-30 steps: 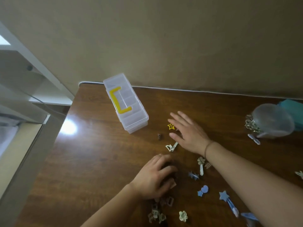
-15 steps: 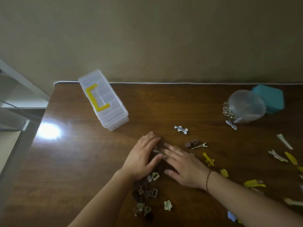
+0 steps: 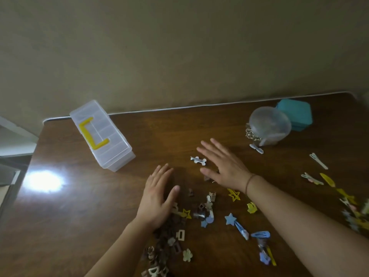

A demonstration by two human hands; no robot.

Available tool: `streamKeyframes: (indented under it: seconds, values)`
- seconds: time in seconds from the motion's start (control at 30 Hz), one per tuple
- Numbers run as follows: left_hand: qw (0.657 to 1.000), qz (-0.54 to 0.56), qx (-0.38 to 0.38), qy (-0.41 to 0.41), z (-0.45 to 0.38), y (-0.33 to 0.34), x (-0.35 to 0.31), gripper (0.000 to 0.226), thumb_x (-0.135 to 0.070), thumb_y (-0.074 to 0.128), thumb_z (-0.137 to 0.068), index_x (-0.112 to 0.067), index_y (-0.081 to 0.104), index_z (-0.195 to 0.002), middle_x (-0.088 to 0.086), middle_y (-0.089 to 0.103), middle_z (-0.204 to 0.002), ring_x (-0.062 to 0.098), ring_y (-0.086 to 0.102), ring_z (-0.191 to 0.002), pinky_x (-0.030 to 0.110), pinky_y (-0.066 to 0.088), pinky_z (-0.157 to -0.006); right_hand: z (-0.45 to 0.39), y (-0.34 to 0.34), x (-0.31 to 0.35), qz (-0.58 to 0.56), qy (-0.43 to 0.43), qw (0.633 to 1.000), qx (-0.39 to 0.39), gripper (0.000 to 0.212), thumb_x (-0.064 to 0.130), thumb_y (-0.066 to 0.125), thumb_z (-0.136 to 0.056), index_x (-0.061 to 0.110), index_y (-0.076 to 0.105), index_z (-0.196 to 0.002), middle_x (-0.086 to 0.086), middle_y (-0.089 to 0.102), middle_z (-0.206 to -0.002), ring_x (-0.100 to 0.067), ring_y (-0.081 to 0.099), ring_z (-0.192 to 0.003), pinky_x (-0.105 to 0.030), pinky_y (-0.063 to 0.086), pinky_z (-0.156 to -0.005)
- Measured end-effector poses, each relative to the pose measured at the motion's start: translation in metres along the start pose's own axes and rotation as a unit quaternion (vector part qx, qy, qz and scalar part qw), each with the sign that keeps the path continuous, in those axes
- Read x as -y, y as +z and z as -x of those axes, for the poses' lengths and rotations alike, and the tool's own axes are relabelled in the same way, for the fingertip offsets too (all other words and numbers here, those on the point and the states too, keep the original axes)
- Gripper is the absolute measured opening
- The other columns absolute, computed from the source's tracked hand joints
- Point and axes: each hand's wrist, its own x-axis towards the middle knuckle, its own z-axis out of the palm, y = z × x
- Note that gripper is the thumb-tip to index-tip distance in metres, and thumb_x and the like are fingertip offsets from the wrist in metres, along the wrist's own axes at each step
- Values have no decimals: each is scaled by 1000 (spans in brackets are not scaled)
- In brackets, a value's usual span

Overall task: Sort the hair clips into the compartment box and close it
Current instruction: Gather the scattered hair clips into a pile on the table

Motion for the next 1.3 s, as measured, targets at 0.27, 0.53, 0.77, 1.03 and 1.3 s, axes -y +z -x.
streamKeyframes:
  seconds: [0.27, 0.53, 0.77, 1.03, 1.3]
  values:
    - [999, -34, 22, 6, 16, 5, -1, 65, -77, 22, -91, -45, 24, -148, -23, 14, -161, -3, -4, -150, 46, 6, -125, 45, 45, 31, 51, -124, 988, 81, 67, 63, 32, -93, 30, 22, -151, 12, 3, -162, -8, -13, -147, -37, 1, -121]
    - [1000, -2, -19, 22, 46, -15, 11, 58, -68, 33, -95, -46, 34, -148, -22, 25, -161, 7, 14, -152, 55, 20, -121, 64, 11, -13, -29, -20, 999, -33, 61, 63, 24, -93, 38, 21, -149, 19, 5, -158, -2, -11, -146, -37, 11, -118]
    - [1000, -20, -14, 19, 89, 0, 19, 65, -70, 35, -93, -44, 29, -152, -16, 20, -164, 13, 12, -153, 61, 14, -120, 61, -6, -86, 39, 98, 994, 4, 71, 61, 25, -92, 28, 11, -153, 14, 0, -161, -3, -17, -145, -36, 1, -120]
    - [1000, 16, -15, 21, 81, 27, -6, 66, -68, 35, -94, -38, 30, -152, -16, 21, -164, 14, 12, -154, 62, 9, -120, 111, 39, 8, -44, -45, 995, 77, 70, 68, 23, -93, 37, 3, -152, 22, -9, -158, 6, -21, -141, -29, 0, -118]
    - [992, 31, -121, -34, 56, 37, -35, 68, -72, 30, -91, -33, 41, -146, -10, 29, -159, 14, 17, -152, 64, 21, -116, 156, 38, -9, -144, 4, 982, -125, 59, 47, 44, -98, 24, 27, -150, 12, 20, -159, -8, 6, -148, -35, 18, -119]
